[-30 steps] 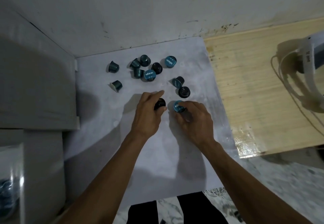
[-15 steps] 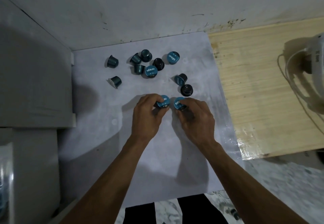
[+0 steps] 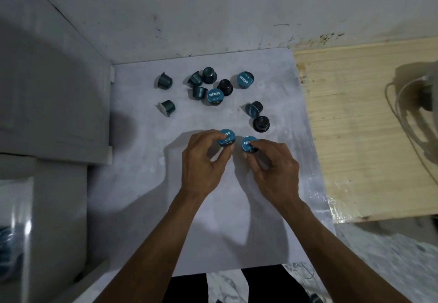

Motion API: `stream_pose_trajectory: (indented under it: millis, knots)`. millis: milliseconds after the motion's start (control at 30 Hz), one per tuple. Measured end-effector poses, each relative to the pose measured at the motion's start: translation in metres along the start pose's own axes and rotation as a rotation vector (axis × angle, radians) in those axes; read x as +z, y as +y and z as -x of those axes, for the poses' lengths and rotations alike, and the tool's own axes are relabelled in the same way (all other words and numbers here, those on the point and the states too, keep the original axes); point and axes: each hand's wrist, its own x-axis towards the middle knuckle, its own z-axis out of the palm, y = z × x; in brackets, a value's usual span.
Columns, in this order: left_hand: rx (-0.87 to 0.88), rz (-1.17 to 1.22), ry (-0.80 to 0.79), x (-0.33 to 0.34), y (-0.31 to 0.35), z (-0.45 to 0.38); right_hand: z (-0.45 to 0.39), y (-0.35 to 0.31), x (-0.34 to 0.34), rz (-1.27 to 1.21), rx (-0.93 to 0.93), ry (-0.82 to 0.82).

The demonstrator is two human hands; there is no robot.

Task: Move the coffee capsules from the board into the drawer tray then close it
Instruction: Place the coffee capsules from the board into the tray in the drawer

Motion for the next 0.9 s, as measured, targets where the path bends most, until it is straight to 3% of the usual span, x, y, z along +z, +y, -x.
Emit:
stream_pose_trajectory:
  millis: [400,600,900]
  knots:
    - [-0.028,0.025,0.176,-0.139,0.032,0.046,0.008,-0.135,0.002,-0.167,-0.047,-0.053]
    - [-0.029,-0.019,0.203,-0.26,0.023,0.099,0.053,-0.236,0.028,-0.268,-0.054,-0.088]
    - [-0.174,-0.074,0.267,-0.438,-0.034,0.198,0.143,-0.355,0.082,-0.355,-0.011,-0.206]
